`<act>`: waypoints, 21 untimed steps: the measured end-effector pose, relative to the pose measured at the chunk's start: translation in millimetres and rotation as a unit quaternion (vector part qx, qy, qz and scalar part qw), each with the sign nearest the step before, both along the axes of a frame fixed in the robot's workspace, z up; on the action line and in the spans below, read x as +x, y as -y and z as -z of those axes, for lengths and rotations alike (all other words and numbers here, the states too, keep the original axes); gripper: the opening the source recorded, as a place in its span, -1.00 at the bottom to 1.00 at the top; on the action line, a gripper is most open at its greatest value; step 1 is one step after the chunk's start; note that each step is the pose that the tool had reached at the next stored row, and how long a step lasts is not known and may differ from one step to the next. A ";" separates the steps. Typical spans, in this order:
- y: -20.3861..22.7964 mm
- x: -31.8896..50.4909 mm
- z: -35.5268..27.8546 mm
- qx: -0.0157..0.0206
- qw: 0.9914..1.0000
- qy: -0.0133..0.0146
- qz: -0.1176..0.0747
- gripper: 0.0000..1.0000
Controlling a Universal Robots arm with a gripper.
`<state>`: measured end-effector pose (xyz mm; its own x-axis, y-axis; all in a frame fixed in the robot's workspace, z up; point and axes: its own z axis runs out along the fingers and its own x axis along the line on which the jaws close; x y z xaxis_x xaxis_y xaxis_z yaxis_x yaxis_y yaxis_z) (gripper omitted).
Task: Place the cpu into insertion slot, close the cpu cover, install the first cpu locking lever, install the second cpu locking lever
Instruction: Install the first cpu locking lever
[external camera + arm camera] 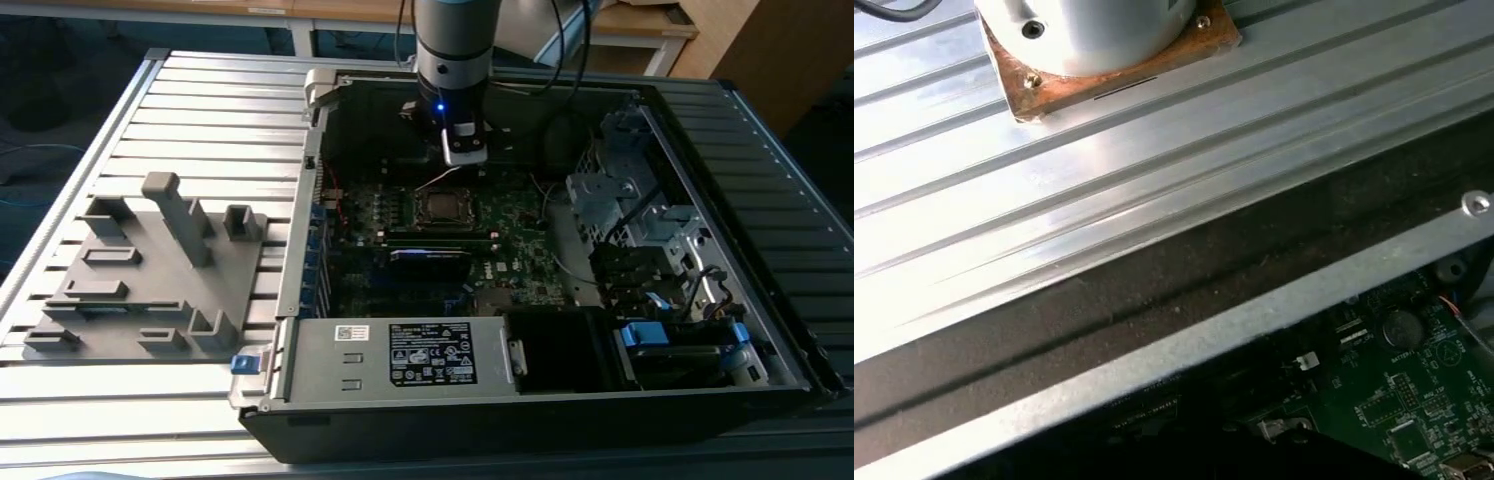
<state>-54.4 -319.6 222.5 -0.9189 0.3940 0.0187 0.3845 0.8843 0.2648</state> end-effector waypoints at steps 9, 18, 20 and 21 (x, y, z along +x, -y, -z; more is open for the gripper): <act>9.1 0.0 -0.9 0.001 1.000 0.000 0.000 -0.80; 14.3 0.2 3.8 0.002 1.000 0.004 0.002 -0.80; 14.3 0.2 6.1 0.003 1.000 0.004 0.005 -0.80; 14.3 0.2 7.3 0.003 1.000 0.004 0.009 -0.80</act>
